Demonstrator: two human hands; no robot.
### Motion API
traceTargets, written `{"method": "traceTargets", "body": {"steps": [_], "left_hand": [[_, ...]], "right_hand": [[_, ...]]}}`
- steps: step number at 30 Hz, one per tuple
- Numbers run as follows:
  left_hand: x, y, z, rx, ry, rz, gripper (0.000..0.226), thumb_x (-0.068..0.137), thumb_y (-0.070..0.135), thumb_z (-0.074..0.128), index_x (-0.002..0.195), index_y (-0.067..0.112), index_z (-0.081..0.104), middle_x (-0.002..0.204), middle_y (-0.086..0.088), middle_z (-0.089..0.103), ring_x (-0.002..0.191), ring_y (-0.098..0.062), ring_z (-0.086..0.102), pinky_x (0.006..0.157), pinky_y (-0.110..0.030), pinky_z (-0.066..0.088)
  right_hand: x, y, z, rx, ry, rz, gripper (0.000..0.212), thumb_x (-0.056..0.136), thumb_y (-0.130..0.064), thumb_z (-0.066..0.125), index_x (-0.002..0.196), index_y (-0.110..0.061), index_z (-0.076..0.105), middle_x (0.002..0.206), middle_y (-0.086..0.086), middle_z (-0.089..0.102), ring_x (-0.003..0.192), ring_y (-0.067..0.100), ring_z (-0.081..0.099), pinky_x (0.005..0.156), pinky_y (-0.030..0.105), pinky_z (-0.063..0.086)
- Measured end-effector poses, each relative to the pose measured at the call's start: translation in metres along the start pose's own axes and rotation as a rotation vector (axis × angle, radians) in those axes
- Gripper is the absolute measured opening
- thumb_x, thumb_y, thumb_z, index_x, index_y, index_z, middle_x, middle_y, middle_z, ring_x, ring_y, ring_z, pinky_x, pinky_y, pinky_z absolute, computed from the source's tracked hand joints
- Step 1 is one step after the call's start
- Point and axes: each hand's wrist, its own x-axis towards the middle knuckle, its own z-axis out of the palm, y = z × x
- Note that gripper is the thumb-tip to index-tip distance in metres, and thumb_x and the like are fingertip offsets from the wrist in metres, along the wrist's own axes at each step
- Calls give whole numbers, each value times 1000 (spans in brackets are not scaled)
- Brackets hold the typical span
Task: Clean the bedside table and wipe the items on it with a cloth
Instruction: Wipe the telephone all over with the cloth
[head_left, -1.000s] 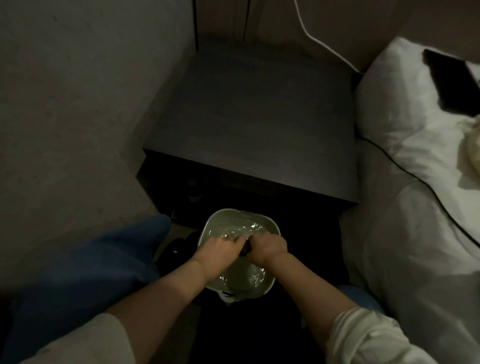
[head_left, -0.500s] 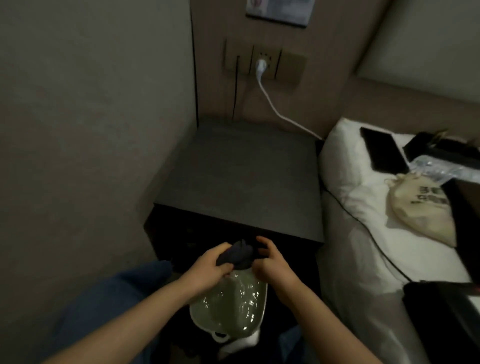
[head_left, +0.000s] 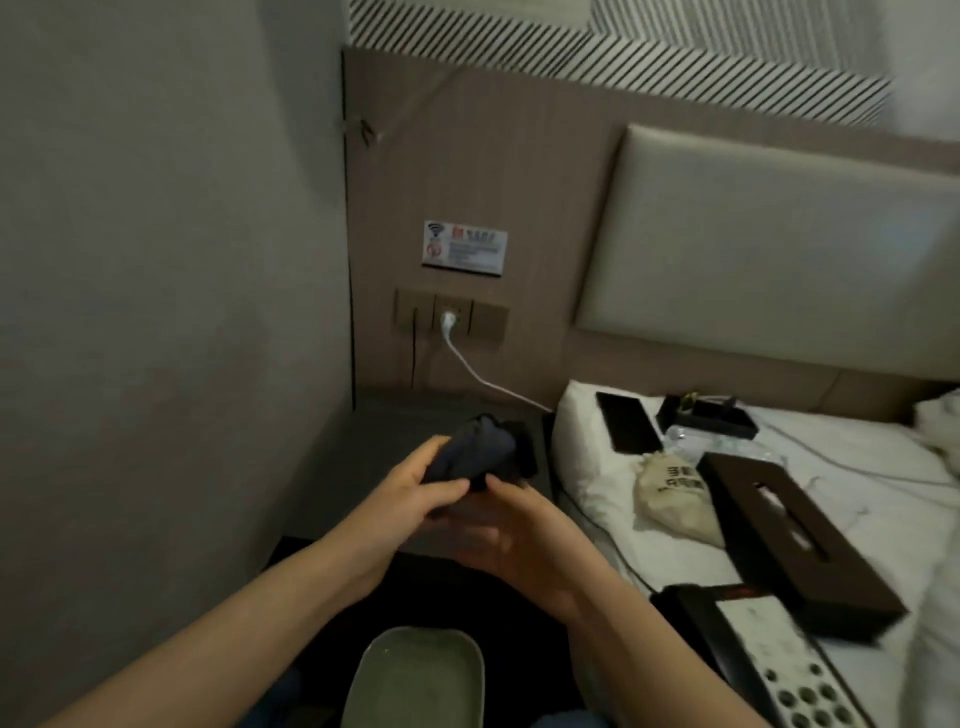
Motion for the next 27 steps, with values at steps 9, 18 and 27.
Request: {"method": "traceTargets", "body": {"steps": [9, 18, 27], "left_hand": [[2, 47, -6, 219, 399, 153, 10, 91, 13, 62, 94, 5, 66, 87, -7, 67, 86, -18, 63, 71, -25, 47], [26, 117, -9, 313, 389, 361, 6, 91, 10, 60, 91, 13, 55, 95, -9, 63, 94, -22, 60, 84, -36, 49], [42, 127, -52, 119, 516, 385, 26, 85, 1, 64, 82, 26, 59, 84, 5, 64, 81, -12, 61, 69, -21, 49]], "right_hand": [[10, -18, 41, 95, 322, 187, 24, 97, -30, 49, 98, -11, 62, 61, 6, 69, 81, 26, 60, 70, 41, 47], [20, -25, 57, 154, 325, 180, 34, 73, -25, 64, 102, -8, 63, 98, 15, 70, 95, 32, 65, 82, 45, 46], [15, -58, 43, 365, 250, -90, 23, 88, -27, 59, 95, -12, 75, 95, 9, 76, 77, 26, 74, 67, 37, 59]]}}
